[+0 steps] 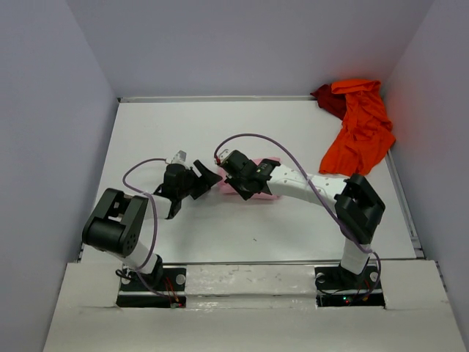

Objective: Fold and stack the t-shirts
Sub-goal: Pass from the right arm to the left

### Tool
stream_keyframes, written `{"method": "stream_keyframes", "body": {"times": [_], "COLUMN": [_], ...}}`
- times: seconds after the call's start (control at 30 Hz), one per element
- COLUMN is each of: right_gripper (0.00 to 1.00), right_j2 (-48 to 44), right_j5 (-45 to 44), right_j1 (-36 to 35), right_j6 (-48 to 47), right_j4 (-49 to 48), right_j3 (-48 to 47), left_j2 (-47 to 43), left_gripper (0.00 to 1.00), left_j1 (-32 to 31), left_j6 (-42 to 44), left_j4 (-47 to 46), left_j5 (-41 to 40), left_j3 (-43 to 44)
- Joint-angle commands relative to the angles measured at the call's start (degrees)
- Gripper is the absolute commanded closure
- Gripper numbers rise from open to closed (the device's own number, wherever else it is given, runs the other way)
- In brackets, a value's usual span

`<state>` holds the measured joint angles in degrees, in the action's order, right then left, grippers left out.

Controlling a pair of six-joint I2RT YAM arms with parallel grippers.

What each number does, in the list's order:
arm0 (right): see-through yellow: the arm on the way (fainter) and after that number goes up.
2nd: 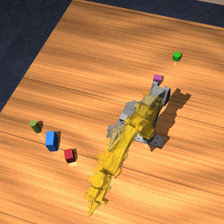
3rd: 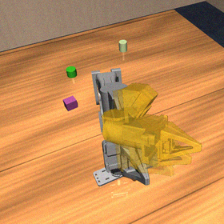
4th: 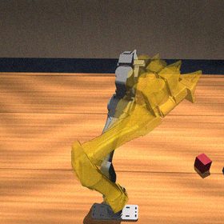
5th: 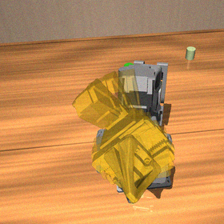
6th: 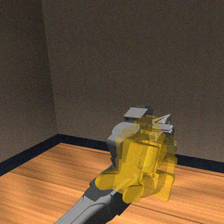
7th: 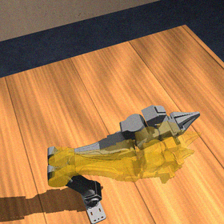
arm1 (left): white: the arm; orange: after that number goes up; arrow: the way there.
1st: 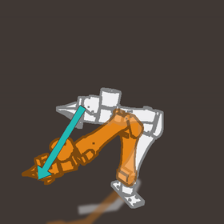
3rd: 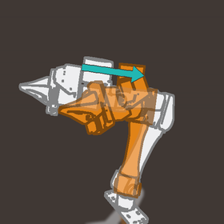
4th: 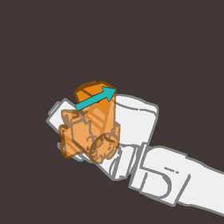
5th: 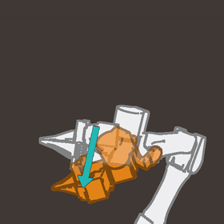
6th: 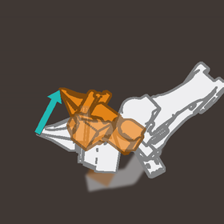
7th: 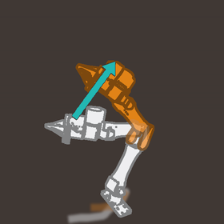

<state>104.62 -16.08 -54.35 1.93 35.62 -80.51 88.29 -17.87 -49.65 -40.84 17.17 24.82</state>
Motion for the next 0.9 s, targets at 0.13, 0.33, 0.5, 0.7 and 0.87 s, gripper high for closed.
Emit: {"method": "stream_keyframes", "body": {"times": [0.13,0.33,0.5,0.7,0.87], "right_gripper": [1.0,1.0,1.0,1.0,1.0], "right_j2": [-1.7,-0.82,-0.91,-1.61,-1.7], "right_j5": [0.52,0.87,0.96,0.87,0.7], "right_j1": [0.29,0.29,0.29,0.29,0.29], "right_j6": [-0.26,-0.44,-0.7,-0.62,-0.62], "right_j4": [0.07,-0.02,-0.02,0.07,0.24], "right_j3": [0.09,-0.7,-0.35,0.7,0.79], "left_j2": [1.88,4.07,8.55,11.29,12.6], "left_gripper": [0.16,0.16,0.16,0.16,0.16], "left_j1": [1.34,2.92,4.42,4.51,4.42], "left_j6": [-4.58,-4.32,-5.81,-4.76,-4.14], "left_j4": [-14.96,-18.92,-23.32,-22.98,-20.33], "left_j5": [7.25,11.47,15.78,16.23,16.14], "left_j3": [-3.72,-4.25,-2.85,0.58,4.53]}}
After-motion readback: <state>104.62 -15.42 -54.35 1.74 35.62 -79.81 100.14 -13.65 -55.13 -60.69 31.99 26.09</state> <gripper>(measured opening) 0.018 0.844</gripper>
